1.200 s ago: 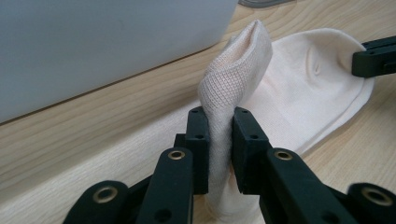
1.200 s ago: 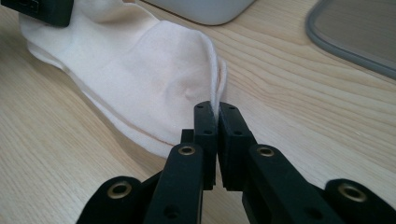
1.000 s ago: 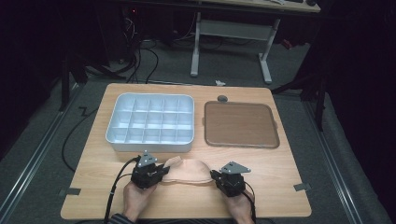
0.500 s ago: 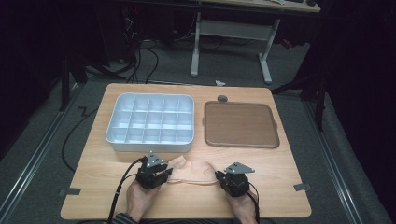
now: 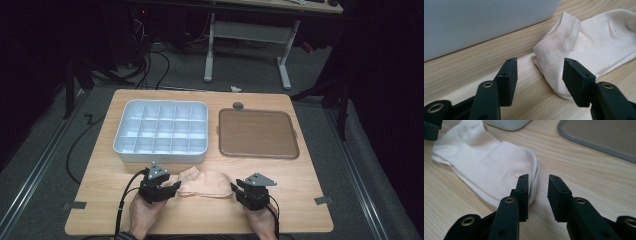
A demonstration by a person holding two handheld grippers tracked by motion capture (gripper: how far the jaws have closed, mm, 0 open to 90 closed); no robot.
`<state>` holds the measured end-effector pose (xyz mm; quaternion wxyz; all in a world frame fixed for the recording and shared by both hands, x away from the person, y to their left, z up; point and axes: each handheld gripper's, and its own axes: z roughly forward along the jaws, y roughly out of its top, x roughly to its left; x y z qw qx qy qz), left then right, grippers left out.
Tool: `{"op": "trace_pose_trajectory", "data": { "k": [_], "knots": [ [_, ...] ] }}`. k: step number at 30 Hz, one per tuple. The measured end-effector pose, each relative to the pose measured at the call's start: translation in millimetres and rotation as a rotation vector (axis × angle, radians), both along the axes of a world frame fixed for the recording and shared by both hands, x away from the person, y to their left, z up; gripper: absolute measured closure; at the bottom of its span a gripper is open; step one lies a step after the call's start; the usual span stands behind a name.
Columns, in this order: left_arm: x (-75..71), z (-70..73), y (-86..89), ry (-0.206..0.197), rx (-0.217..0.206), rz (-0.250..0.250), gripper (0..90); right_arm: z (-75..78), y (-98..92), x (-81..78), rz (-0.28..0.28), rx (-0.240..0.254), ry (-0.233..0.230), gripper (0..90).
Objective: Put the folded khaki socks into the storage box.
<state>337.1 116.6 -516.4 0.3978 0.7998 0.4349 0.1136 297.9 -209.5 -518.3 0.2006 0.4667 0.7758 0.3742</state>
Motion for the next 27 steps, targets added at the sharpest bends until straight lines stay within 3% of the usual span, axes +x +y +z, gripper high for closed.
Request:
{"op": "trace_pose_trajectory", "data": {
  "k": [5, 9, 12, 17, 27],
  "knots": [
    [3.4, 2.8, 5.0, 0.011, -0.034, 0.005, 46.9, 10.1, 5.9, -2.9, 0.028, 0.002, -0.044, 81.1],
    [8.4, 2.9, 4.4, 0.024, -0.056, -0.002, 47.2, 16.1, 17.4, -1.2, 0.062, 0.017, -0.045, 84.2],
    [16.1, -0.8, 3.6, 0.065, -0.090, 0.005, 47.2, 17.0, 30.7, 2.2, 0.100, 0.026, -0.036, 85.1],
    [16.9, -4.3, -0.5, 0.081, -0.085, 0.001, 49.0, 10.1, 54.3, 9.7, 0.151, 0.019, -0.006, 86.1],
    [11.0, -4.1, -6.8, 0.071, -0.067, -0.009, 53.8, -2.1, 79.3, 14.6, 0.188, 0.023, 0.025, 86.8]
  ]
}}
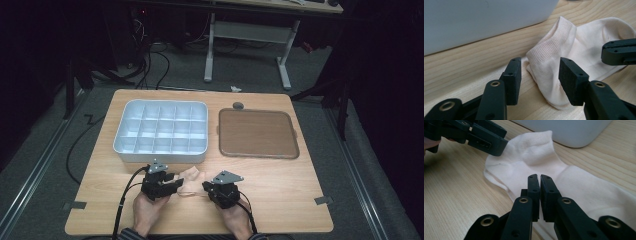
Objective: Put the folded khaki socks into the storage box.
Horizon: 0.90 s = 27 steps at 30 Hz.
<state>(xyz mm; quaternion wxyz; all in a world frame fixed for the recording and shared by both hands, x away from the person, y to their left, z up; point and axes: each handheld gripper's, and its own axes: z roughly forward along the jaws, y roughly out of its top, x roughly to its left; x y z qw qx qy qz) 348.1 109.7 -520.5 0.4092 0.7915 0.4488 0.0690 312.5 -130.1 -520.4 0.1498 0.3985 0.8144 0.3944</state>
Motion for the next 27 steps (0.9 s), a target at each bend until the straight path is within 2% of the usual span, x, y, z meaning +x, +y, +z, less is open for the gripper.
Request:
{"op": "trace_pose_trajectory", "data": {
  "k": [10, 14, 19, 27],
  "knots": [
    [0.4, -2.9, -4.1, 0.026, 0.011, -0.013, 56.7, -3.0, 9.8, 1.5, 0.010, -0.012, 0.003, 86.9],
    [0.0, -4.3, -5.1, 0.024, 0.017, -0.011, 57.5, -3.9, 10.1, 1.9, 0.010, -0.020, 0.004, 86.9],
    [-0.7, -7.1, -2.5, 0.030, -0.004, -0.003, 58.5, -7.7, 9.9, 2.1, 0.007, -0.033, 0.012, 86.9],
    [-2.1, -7.8, -4.4, 0.022, -0.001, -0.004, 62.1, -10.2, 12.0, 1.2, 0.018, -0.068, -0.004, 87.2]
  ]
}}
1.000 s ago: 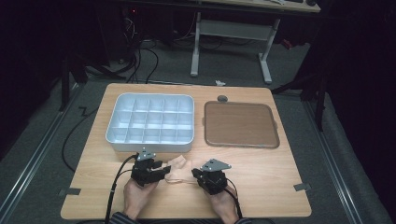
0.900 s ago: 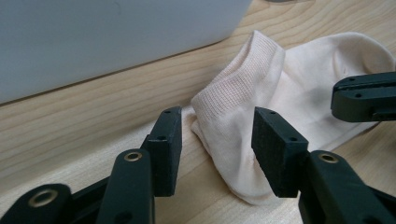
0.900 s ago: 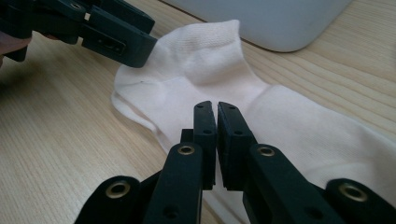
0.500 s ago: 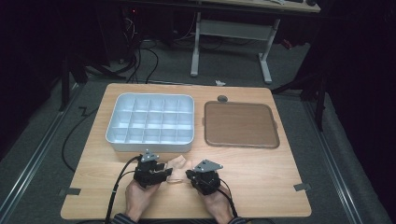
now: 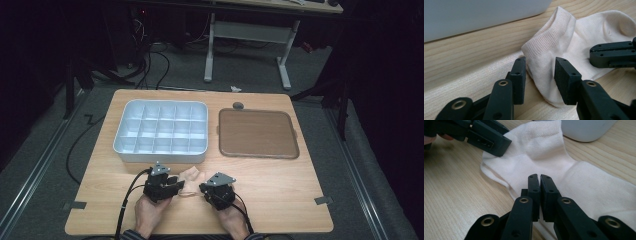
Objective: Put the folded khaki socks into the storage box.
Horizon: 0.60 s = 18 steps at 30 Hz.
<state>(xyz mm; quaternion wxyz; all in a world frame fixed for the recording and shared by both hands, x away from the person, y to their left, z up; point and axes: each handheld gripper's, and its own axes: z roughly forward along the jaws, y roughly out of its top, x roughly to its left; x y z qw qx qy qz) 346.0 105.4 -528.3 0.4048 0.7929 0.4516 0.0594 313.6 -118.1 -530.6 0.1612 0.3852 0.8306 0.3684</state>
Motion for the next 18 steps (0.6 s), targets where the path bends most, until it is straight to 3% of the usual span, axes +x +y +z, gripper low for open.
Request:
{"op": "trace_pose_trajectory", "data": {
  "k": [6, 18],
  "knots": [
    [-2.0, 0.2, -5.1, -0.026, 0.038, 0.000, 67.2, -0.3, 0.9, -1.1, 0.004, -0.011, -0.012, 87.4],
    [-2.9, -3.0, -6.5, -0.017, -0.002, 0.004, 80.0, -0.9, 0.1, -1.1, 0.003, -0.004, -0.012, 87.5]
  ]
}}
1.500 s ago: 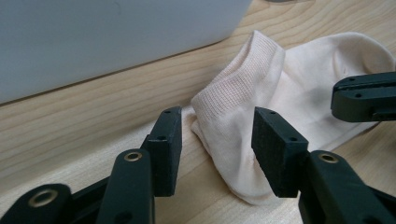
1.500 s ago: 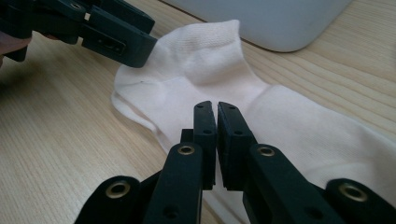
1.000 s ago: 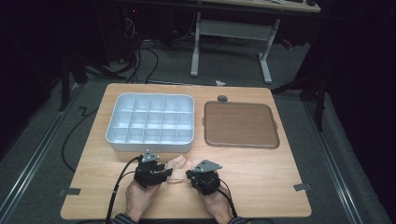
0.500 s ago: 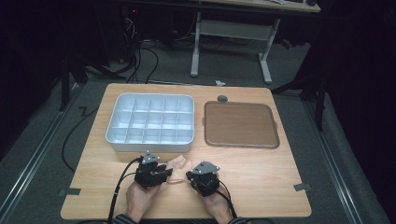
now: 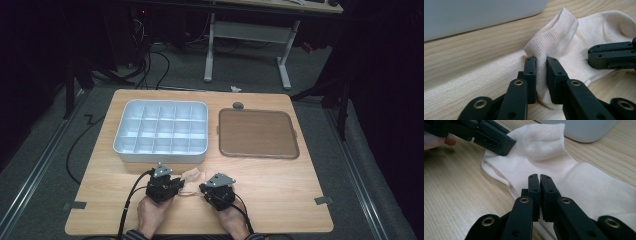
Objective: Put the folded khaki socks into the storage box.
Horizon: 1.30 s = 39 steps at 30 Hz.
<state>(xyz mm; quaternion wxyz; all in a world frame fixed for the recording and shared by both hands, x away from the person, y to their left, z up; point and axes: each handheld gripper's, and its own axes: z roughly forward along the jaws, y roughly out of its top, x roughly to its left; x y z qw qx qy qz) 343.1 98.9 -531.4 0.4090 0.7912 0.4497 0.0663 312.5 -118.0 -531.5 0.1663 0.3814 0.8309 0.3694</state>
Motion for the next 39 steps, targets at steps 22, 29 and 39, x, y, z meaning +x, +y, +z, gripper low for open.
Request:
{"op": "trace_pose_trajectory", "data": {
  "k": [22, 29, 39],
  "knots": [
    [1.4, 5.8, 9.6, 0.022, -0.092, -0.049, 85.4, -0.6, -1.0, -0.2, 0.000, 0.011, 0.003, 87.5],
    [1.1, 9.0, 13.0, 0.027, -0.136, -0.063, 85.4, -0.5, -1.7, 0.5, 0.009, 0.015, 0.007, 87.5],
    [-0.6, 14.8, 13.9, 0.011, -0.147, -0.076, 85.4, 1.1, 1.6, 3.1, 0.021, 0.014, 0.028, 87.9]
  ]
}}
